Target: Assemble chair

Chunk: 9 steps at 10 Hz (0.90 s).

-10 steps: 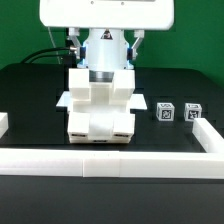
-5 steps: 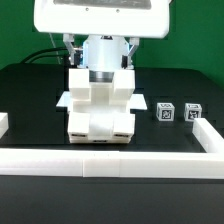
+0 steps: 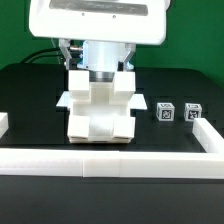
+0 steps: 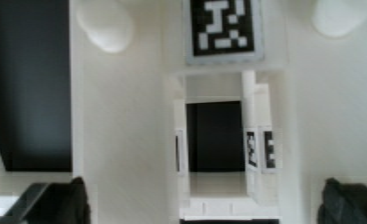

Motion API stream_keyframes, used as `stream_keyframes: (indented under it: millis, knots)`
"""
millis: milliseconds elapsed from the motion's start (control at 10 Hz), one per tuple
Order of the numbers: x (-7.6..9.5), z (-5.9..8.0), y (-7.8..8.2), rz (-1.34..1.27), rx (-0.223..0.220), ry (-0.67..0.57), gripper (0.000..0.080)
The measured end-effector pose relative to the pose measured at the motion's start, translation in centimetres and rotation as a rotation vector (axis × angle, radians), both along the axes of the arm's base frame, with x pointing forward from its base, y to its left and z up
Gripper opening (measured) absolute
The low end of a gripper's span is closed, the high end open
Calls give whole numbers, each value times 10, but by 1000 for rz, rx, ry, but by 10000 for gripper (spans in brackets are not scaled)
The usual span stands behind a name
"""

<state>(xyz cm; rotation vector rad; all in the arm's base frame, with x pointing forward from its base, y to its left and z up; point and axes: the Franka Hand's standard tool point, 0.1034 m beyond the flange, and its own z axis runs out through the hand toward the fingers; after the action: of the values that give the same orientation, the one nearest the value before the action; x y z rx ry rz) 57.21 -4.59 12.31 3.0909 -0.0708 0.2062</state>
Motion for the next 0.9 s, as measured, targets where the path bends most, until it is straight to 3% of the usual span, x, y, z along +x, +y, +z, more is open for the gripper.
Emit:
stream_keyframes:
  millis: [300,600,900]
  knots:
    - [5,-5,-2,9,-14,-5,649]
    - [22,-20,-1,41,-46,-14,649]
    - [33,-17,5,59,-56,-38,649]
